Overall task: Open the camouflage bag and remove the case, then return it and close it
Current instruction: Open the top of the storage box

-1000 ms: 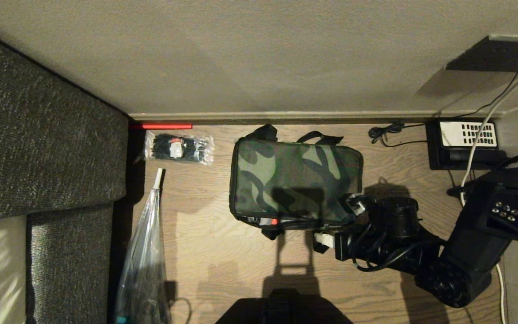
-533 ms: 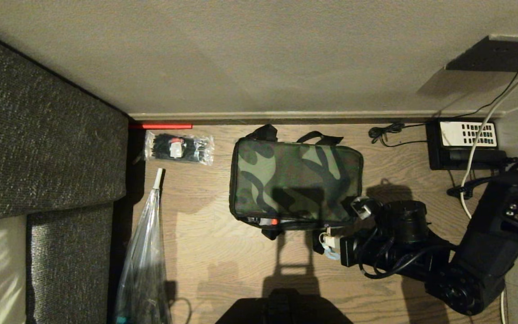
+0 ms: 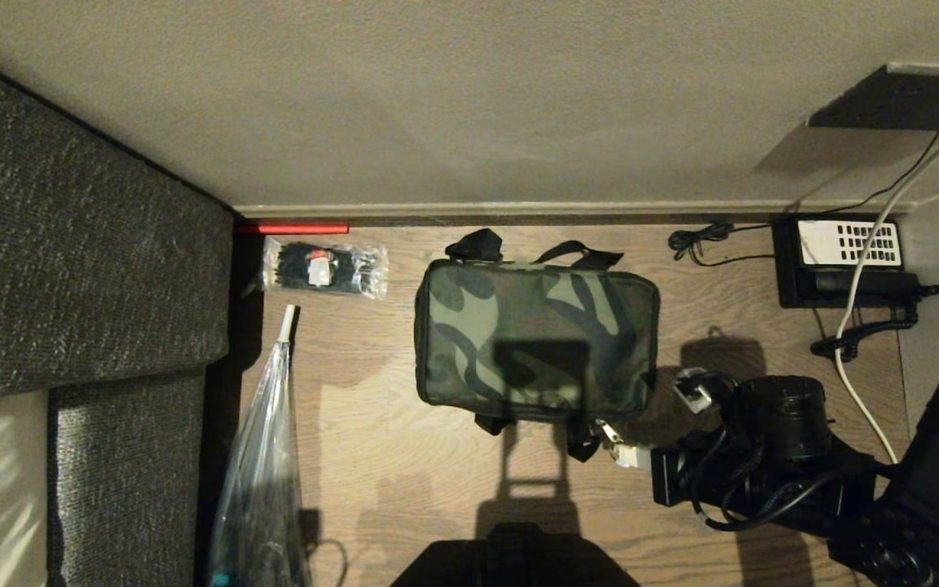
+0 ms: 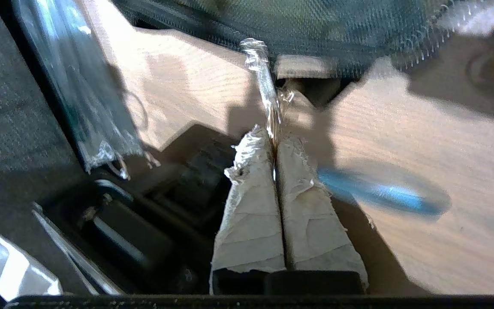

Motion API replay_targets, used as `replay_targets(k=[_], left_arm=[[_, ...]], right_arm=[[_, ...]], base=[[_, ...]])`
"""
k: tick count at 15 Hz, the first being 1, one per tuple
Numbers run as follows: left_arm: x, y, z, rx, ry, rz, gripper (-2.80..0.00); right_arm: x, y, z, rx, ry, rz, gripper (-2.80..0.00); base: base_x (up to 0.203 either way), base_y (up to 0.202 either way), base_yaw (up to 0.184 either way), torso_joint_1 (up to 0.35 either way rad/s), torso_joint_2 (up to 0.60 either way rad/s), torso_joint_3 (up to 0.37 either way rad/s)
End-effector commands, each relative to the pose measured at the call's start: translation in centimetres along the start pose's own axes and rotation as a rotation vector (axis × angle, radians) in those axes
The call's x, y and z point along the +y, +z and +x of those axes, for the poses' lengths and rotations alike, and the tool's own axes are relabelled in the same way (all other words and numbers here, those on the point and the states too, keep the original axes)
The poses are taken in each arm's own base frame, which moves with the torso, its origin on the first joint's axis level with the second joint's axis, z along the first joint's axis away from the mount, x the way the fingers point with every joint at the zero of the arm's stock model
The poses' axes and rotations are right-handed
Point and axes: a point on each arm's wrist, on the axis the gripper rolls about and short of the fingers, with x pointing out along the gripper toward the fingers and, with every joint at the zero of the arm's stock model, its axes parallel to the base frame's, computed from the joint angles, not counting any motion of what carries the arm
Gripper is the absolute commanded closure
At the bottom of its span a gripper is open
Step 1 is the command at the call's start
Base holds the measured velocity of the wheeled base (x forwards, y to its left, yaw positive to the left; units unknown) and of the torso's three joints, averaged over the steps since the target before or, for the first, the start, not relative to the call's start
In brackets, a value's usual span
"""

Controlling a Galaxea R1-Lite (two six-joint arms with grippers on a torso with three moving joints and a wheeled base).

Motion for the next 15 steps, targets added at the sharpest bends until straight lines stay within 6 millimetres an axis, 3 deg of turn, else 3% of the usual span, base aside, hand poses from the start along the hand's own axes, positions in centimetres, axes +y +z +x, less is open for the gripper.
replay_targets(k=[1,5,15], left_arm=[[0.0,0.0,0.0,0.0,0.001,-0.002,0.0],[0.0,0.0,0.0,0.0,0.001,-0.001,0.0],[0.0,-0.1,0.0,0.001,0.0,-0.001,0.0]], right_arm=[[-0.2,0.5,-0.6,-0.031,-0.007,-0.009,0.0],[-2.3,1.0,-1.1,-0.052,-0.074,-0.036,0.0],[-5.5,2.1,-2.0,-0.102,-0.169,-0.013,0.0]], base=[[0.0,0.0,0.0,0.0,0.0,0.0],[0.0,0.0,0.0,0.0,0.0,0.0],[0.0,0.0,0.0,0.0,0.0,0.0]])
